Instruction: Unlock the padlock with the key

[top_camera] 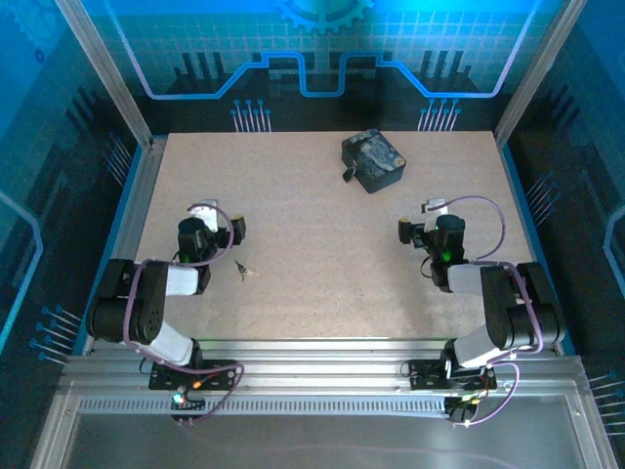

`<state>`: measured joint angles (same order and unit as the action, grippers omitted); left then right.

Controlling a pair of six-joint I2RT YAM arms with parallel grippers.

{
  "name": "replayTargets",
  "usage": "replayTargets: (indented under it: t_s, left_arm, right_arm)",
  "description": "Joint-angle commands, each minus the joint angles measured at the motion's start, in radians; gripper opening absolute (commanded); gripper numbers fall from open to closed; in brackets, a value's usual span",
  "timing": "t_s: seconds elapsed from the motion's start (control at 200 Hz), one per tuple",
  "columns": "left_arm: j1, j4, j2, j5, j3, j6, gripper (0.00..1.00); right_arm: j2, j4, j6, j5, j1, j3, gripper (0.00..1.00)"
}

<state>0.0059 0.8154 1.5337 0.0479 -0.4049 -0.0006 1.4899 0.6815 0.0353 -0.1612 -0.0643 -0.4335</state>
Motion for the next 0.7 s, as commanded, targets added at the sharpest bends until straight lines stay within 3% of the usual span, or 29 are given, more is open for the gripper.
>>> replayTargets:
  t_s: [0.0,0.09,0.16,0.26,0.44,0.695]
  left_arm:
    - [-0.001,-0.252,-0.097,0.057,-0.12,-0.016,0.99]
    - [0.0,-0.454,-0.145,0.175,-0.235,-0.086,0.99]
    - [-0.001,-0.589,-0.13,0.266,-0.321,-0.197,0.99]
    - [-0.001,-0.911,-0.093,0.276,-0.505,-0.301,0.99]
    - [-0.104,-1.068,-0.093,0.331,-0.583,-0.383,0.99]
    - [-0.224,-1.257,-0.103,0.357,-0.675,-0.412,0.99]
  right_arm:
    - [-0.083,-0.183,0.06,-0.061,0.033,-0.096,1.0]
    - [-0.095,-0.457,0.139,-0.084,0.066,-0.248,1.0]
    - [-0.028,-0.7,0.235,-0.035,0.089,-0.432,0.97]
    - [0.107,-0.911,0.397,0.049,0.089,-0.683,0.91]
    - [0.313,-0.939,0.63,0.174,0.06,-0.922,0.87]
    - [0.594,-0.994,0.767,0.208,-0.011,-1.195,0.86]
